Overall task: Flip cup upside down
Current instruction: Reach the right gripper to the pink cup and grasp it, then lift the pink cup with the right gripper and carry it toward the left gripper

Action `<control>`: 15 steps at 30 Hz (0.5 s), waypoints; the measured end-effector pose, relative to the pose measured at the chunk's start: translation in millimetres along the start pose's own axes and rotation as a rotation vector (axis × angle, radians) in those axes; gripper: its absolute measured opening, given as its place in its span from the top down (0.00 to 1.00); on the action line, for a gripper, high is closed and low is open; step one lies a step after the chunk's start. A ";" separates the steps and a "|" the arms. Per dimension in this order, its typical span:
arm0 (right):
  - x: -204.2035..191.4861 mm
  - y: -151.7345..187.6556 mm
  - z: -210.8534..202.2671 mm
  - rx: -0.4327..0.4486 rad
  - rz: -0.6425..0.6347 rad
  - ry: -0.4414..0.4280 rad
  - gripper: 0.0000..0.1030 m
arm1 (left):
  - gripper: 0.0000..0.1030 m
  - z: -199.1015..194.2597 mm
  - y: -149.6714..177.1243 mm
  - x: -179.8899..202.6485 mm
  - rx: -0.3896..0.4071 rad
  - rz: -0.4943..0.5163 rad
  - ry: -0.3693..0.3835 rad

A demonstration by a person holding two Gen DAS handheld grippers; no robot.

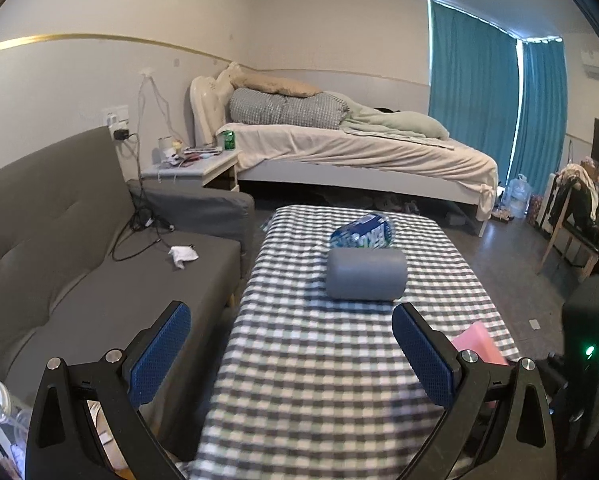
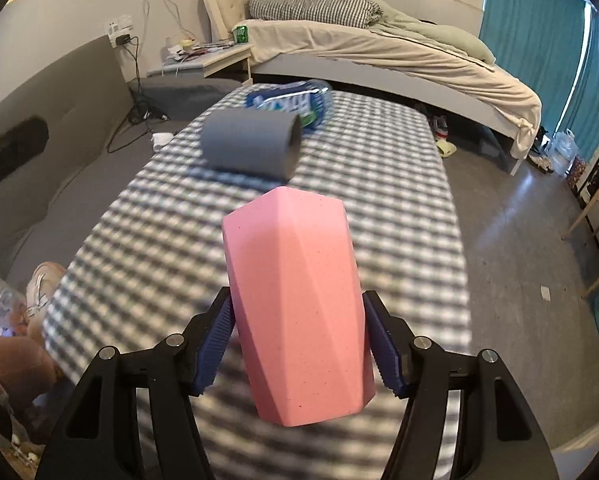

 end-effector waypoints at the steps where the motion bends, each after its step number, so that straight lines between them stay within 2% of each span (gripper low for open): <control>1: -6.9 4.0 0.6 -0.005 0.003 0.002 0.39 | 0.00 -2.0 2.8 -6.0 -0.006 -0.007 0.000; 7: -41.7 20.3 15.3 -0.049 0.017 -0.008 0.39 | 0.00 -7.7 12.3 -27.0 0.004 -0.024 -0.013; 15: -51.6 19.4 25.5 -0.037 0.037 -0.025 0.37 | 0.00 -0.3 19.3 -34.4 -0.010 -0.034 -0.042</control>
Point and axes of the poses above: each gripper's, at about its wrist camera, not at the fingertips, and z roughly the way its jaws point, x to its right, y to its underside, the point moved 7 cm from there along z, roughly the way its jaws point, and after that the axes turned 4 degrees about z, right-handed, at the moved point
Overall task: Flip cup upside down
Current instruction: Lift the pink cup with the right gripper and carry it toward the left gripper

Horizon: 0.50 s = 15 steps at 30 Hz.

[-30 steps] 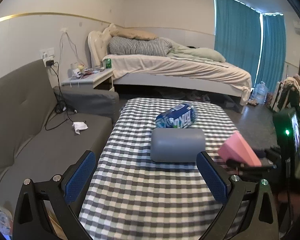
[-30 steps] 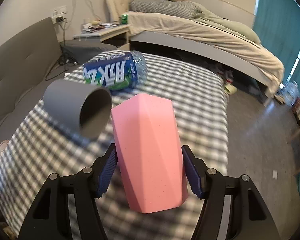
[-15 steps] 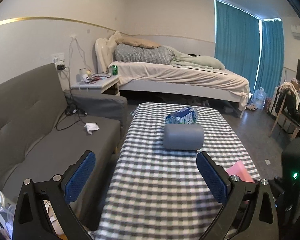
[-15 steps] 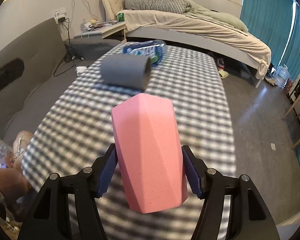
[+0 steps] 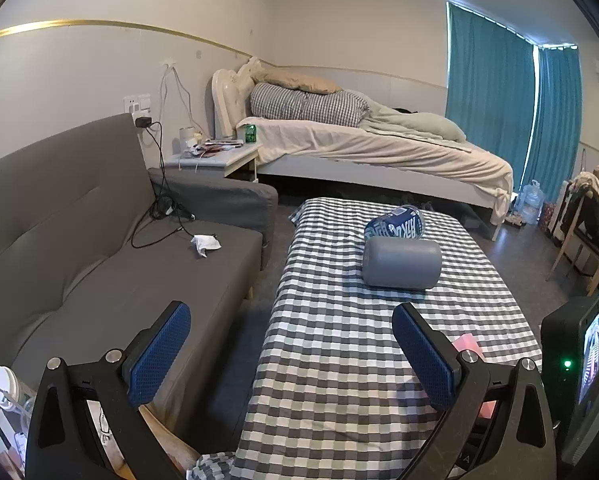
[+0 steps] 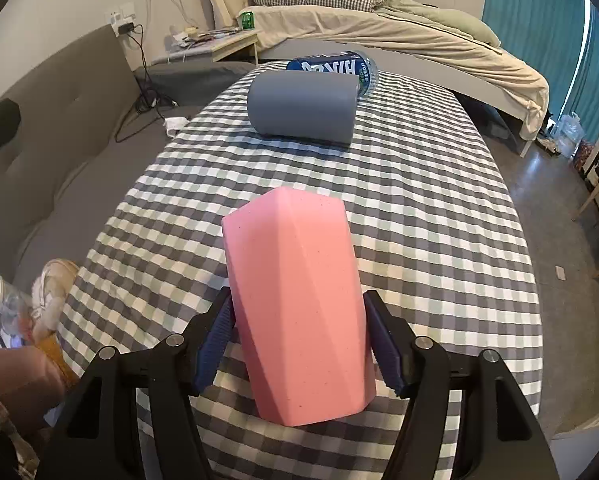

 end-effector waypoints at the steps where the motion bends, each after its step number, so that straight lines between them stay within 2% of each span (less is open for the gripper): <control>1: 0.1 -0.4 0.8 -0.001 0.002 -0.007 0.35 | 0.00 0.5 -0.2 2.4 -0.001 0.004 -0.002; 2: 0.5 0.0 1.6 -0.008 0.003 -0.014 0.28 | 0.00 0.7 0.5 6.1 -0.001 0.015 -0.006; 4: 3.6 0.4 -1.4 0.001 0.006 -0.021 0.21 | 0.00 -0.2 1.5 12.3 0.001 0.034 -0.013; 9: 18.4 -5.7 -27.9 0.065 0.016 -0.051 0.21 | 0.00 -5.9 5.2 20.5 0.004 0.055 -0.072; 12: 33.3 -12.0 -51.6 0.119 0.029 -0.063 0.21 | 0.00 -12.4 7.8 23.2 0.003 0.015 -0.063; 15: 52.3 -16.8 -76.8 0.184 0.015 -0.039 0.20 | 0.00 -18.4 11.0 32.8 -0.004 0.007 -0.049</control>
Point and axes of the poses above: each gripper's, at about its wrist camera, not at the fingertips, and z roughly the way its jaws point, x to its right, y to its underside, the point moved 7 cm from there along z, roughly the way its jaws point, and after that the axes turned 4 degrees about z, right-handed, at the moved point
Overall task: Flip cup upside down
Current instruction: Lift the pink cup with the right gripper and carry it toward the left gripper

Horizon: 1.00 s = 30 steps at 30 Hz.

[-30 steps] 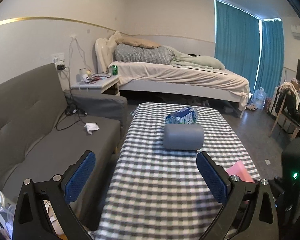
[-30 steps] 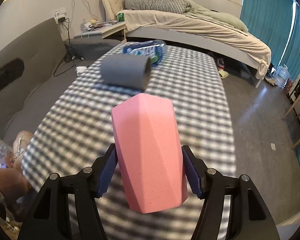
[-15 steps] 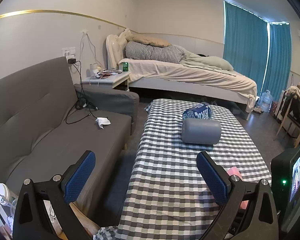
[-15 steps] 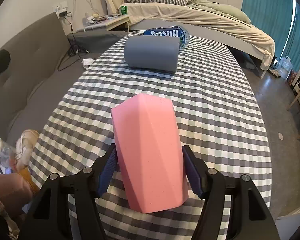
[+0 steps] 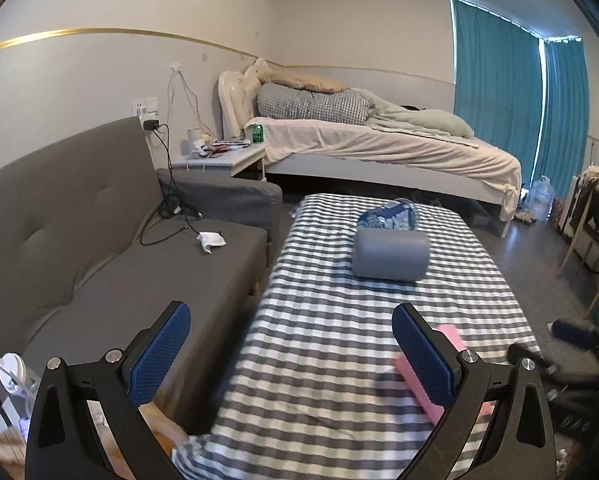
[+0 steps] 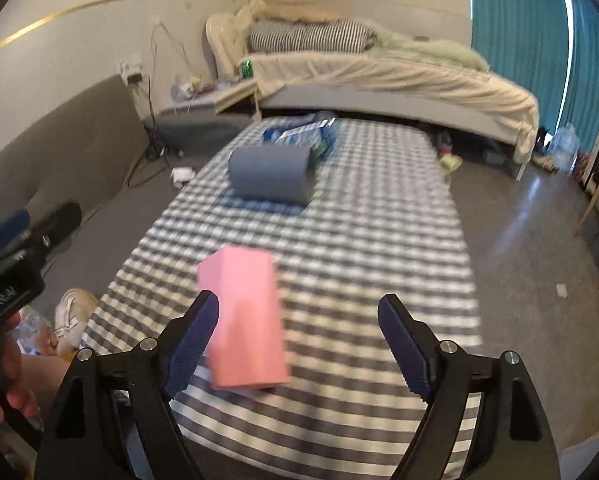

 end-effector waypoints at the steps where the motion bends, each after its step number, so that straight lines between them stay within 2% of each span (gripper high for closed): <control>1: 8.1 -2.6 -8.9 0.024 -0.012 0.014 0.20 | 0.00 -2.4 1.3 5.1 -0.002 0.003 0.008; 5: 36.9 -7.8 -29.7 0.081 -0.031 0.071 0.19 | 0.00 -9.8 9.6 34.5 -0.022 0.022 0.057; 9: 67.6 -12.1 -37.6 0.113 -0.003 0.115 0.19 | 0.00 -7.4 26.5 71.4 -0.079 0.046 0.141; 17: 102.8 -16.2 -32.9 0.121 0.119 0.116 0.19 | 0.00 17.3 57.7 128.4 -0.173 0.120 0.226; 23: 109.5 -14.9 -22.9 0.109 0.115 0.139 0.19 | 0.01 40.2 83.7 142.6 -0.253 0.122 0.223; 28: 113.2 -12.0 -12.2 0.086 0.116 0.166 0.19 | 0.02 48.5 90.9 145.3 -0.271 0.120 0.233; 29: 114.0 -11.7 -9.9 0.079 0.117 0.174 0.19 | 0.03 48.9 91.3 145.2 -0.271 0.125 0.235; 30: 114.0 -11.7 -7.7 0.073 0.122 0.172 0.19 | 0.13 48.7 91.7 144.3 -0.271 0.129 0.244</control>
Point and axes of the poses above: each gripper's, at about its wrist camera, not at the fingertips, and z roughly the way its jaws point, x to its right, y to its underside, the point moved 7 cm from there along z, roughly the way its jaws point, and after that the axes turned 4 degrees about z, right-handed, at the moved point
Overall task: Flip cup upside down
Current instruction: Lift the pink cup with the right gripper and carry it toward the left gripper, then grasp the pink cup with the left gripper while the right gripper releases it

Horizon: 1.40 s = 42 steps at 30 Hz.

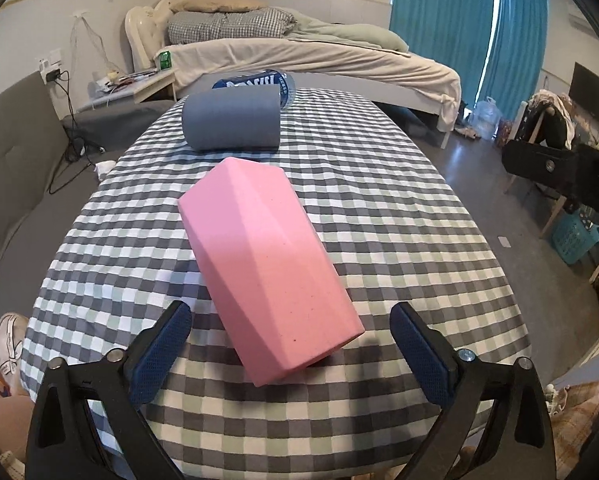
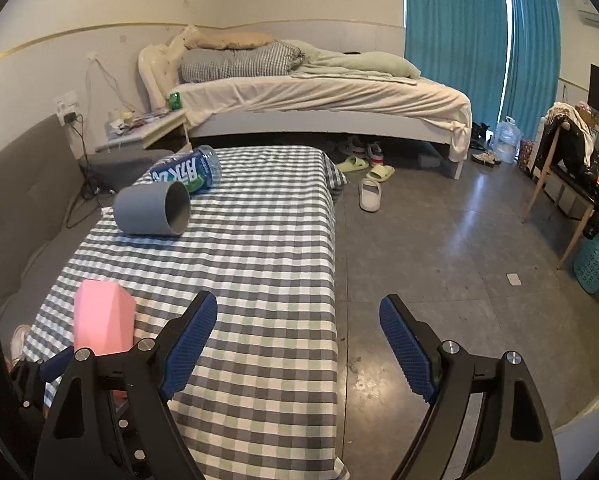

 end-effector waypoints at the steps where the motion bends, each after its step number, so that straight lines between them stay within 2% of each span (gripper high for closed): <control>1: -0.4 0.0 0.9 -0.002 0.006 -0.005 0.19 | 0.29 0.6 0.8 -0.3 -0.012 0.003 0.006; 4: -5.1 -0.6 2.7 -0.005 0.011 -0.027 0.19 | 0.34 2.7 0.3 -4.7 -0.039 -0.009 0.040; 13: -29.0 3.3 -0.1 0.004 -0.059 -0.036 0.19 | 0.43 -22.8 -11.7 -21.8 0.014 -0.019 0.045; 18: -33.0 4.5 -0.8 0.004 -0.063 -0.035 0.19 | 0.44 -34.7 -19.3 -31.6 0.042 -0.031 0.036; 23: -40.4 6.5 -2.9 0.011 -0.088 -0.038 0.19 | 0.45 -42.4 -33.2 -37.0 0.074 -0.032 0.064; 38: -43.3 6.8 2.0 0.002 -0.082 -0.057 0.19 | 0.46 -20.5 -69.2 -52.2 0.086 -0.025 0.060; 42: -42.5 4.4 4.6 0.001 -0.075 -0.059 0.19 | 0.45 -18.4 -66.1 -51.8 0.098 -0.036 0.096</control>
Point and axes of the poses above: each gripper's, at about its wrist camera, not at the fingertips, and z roughly the way its jaws point, x to its right, y to its underside, the point moved 7 cm from there along z, roughly the way its jaws point, and after that the axes turned 4 degrees about z, right-handed, at the moved point
